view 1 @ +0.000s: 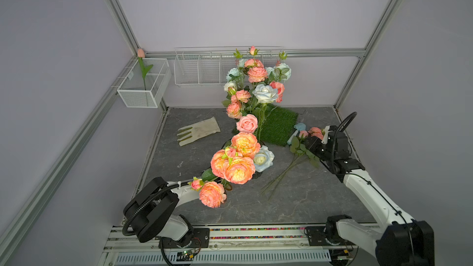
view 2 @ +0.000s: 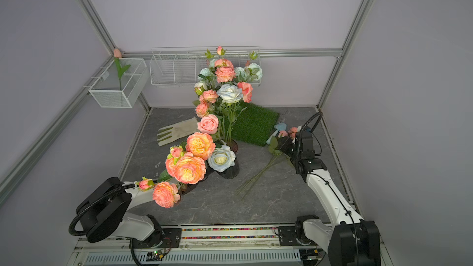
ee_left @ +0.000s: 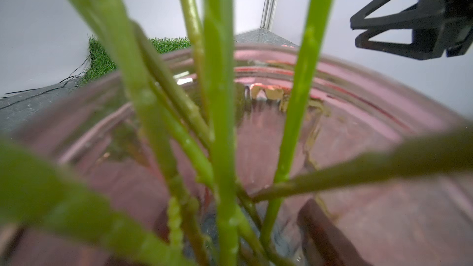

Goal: Pick out pink flowers from the vase
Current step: Place the flower at the center of the board.

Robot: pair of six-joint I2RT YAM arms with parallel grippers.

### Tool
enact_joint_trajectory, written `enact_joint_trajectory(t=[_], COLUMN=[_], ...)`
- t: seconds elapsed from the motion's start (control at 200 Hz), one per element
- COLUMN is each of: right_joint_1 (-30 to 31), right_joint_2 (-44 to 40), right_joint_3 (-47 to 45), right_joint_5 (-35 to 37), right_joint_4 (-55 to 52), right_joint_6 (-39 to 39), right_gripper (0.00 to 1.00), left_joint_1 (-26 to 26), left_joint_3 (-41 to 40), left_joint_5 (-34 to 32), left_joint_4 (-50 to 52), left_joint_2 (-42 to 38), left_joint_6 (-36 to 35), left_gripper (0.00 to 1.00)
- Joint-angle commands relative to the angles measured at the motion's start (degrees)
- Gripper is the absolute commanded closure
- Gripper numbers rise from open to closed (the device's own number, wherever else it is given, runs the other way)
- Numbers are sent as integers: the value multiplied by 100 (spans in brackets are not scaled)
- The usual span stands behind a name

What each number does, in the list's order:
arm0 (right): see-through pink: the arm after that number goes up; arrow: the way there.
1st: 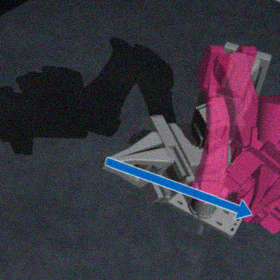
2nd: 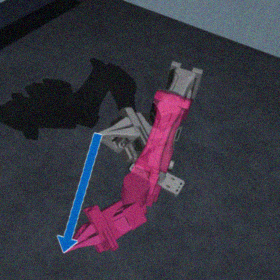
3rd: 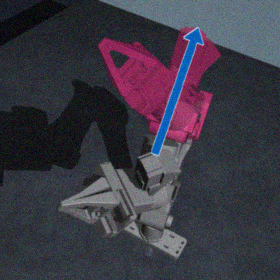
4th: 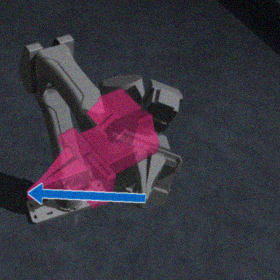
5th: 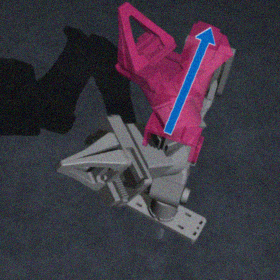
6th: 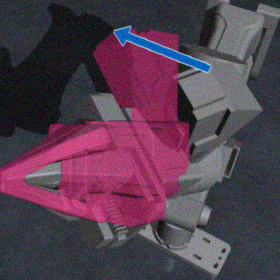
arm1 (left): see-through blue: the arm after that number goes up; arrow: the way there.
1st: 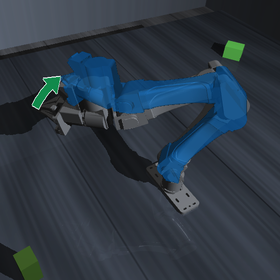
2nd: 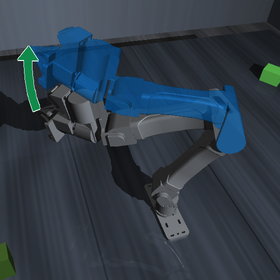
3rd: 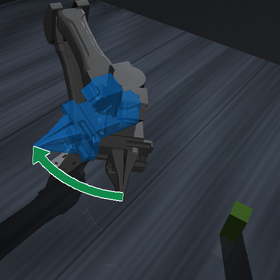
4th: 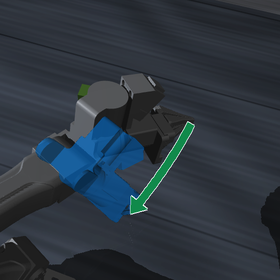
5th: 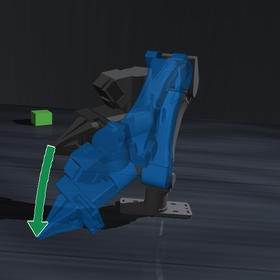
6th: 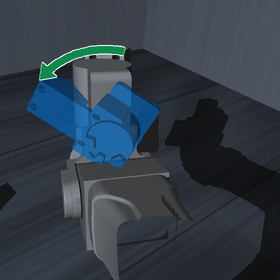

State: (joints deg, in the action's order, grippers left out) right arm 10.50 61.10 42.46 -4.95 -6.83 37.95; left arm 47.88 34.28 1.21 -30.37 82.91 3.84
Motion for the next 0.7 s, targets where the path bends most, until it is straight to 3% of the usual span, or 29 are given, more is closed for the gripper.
enact_joint_trajectory(t=[0.0,0.195,0.335,0.505,0.695], right_joint_1=[777,2141,2672,3199,3686], right_joint_2=[-458,-971,-584,93,600], right_joint_3=[101,251,568,1011,1534], right_joint_5=[-1037,-1853,-2668,-3369,-3495], right_joint_4=[128,-108,-215,-284,-534], right_joint_6=[-1298,-2379,-2601,-2957,-3391], right_gripper=[54,59,67,69,67], left_joint_1=[-59,-54,-50,-50,-50], left_joint_3=[-154,-141,-135,-132,-81], left_joint_5=[-1,51,69,116,151], left_joint_4=[1041,1068,1057,1042,1112], left_joint_2=[277,286,298,348,349], left_joint_6=[-13,-30,-28,-23,-41], left_gripper=[100,100,100,100,100])
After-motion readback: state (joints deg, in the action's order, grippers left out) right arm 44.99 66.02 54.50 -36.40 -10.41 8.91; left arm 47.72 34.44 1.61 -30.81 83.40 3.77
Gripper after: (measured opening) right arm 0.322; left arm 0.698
